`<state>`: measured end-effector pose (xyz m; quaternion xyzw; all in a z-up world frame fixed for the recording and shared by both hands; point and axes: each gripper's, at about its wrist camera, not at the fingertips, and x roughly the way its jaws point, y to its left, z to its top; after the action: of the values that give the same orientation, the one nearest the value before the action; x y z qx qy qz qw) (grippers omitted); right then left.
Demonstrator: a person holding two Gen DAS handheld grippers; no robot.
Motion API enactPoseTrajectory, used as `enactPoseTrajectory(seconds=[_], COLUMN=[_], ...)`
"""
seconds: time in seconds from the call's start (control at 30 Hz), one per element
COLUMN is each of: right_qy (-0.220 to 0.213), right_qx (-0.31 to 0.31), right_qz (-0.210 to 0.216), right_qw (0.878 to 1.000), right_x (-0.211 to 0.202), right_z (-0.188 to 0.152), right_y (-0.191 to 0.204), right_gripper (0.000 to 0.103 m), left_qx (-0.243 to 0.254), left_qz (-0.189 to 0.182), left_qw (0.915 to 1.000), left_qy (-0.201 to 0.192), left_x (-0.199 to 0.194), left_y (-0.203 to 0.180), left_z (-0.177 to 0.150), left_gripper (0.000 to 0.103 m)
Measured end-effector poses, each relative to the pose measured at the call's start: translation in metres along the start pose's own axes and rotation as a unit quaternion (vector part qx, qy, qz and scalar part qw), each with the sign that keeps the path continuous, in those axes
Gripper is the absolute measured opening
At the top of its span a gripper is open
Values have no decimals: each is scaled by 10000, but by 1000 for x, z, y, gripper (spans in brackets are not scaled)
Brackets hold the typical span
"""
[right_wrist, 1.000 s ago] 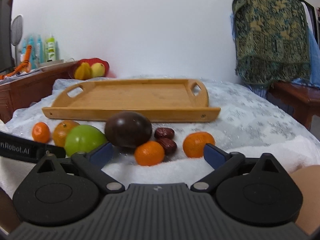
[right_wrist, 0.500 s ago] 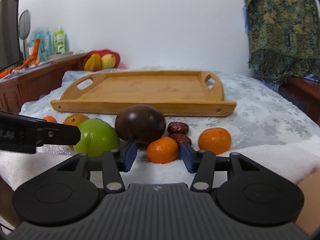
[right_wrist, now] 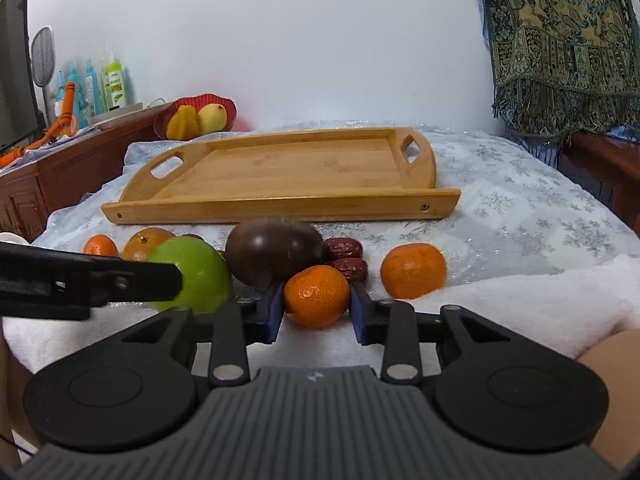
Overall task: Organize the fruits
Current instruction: 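Grasp the green fruit with the left tool while the right tool grasps a mandarin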
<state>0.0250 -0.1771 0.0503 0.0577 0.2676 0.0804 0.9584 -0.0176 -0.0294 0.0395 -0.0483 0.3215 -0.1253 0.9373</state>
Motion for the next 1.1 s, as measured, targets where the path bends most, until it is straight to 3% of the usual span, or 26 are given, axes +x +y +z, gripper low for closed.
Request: enactPoseTrajectory(seconds=[0.23,0.5,0.57,1.1], right_qy=[-276,-534,-567,-634], right_qx=[369,659,687,764], right_qz=[-147,-323,-351,-438], right_qw=[9988,9959,9954,9941], right_x=[-11,-15,-16,-16], right_z=[3,1,1,-2], right_y=[-14,-20,-21,-20], right_gripper=[39,40,40,42], left_qx=[182,742,921,1366], left_qz=[98,521,669,702], left_qw=[9998,9950,9922,9835], left_qy=[-57,-428,-514,-961], left_x=[15,22,21,30], left_y=[-13,-31,-37,-41], left_z=[-7,-20,-26,-39], left_gripper=[59,59,55,57])
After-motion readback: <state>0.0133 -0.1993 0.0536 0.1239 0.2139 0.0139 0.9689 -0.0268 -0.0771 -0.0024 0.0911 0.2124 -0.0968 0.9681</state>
